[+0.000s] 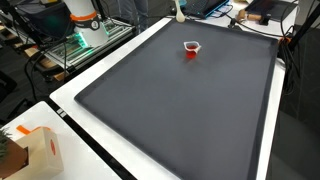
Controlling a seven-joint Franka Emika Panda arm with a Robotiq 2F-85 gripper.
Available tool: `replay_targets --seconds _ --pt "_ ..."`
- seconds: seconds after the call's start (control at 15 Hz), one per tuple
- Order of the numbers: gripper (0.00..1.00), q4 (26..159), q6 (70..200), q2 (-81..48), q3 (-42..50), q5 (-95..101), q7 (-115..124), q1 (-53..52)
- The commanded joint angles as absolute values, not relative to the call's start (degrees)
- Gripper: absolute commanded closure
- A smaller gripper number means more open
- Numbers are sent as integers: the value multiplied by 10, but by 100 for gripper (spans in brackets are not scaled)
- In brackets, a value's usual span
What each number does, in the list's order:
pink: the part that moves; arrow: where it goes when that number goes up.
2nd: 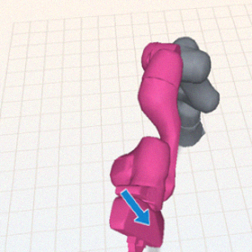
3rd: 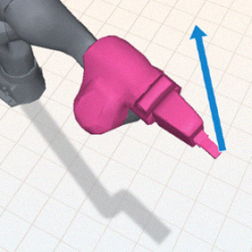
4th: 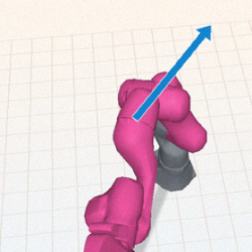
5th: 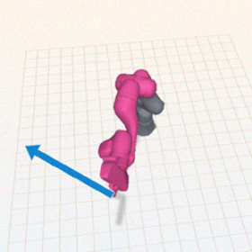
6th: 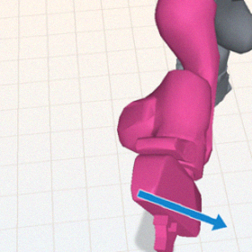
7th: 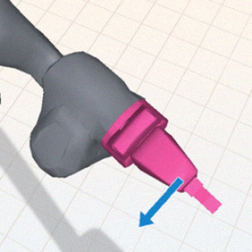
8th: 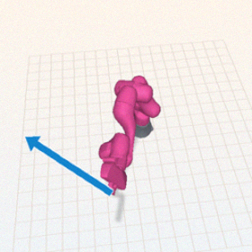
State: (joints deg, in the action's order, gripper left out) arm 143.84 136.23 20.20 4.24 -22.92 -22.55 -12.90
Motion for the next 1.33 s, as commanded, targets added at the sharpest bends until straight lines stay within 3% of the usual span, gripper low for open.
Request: replay_targets --seconds 0.0,0.47,1.27 --pt "97 1388 1371 120 78 -331 -351 -151" --pt "97 1326 1328 16 60 -512 -552 -88" --pt "97 1313 1274 -53 17 -561 -579 -12"
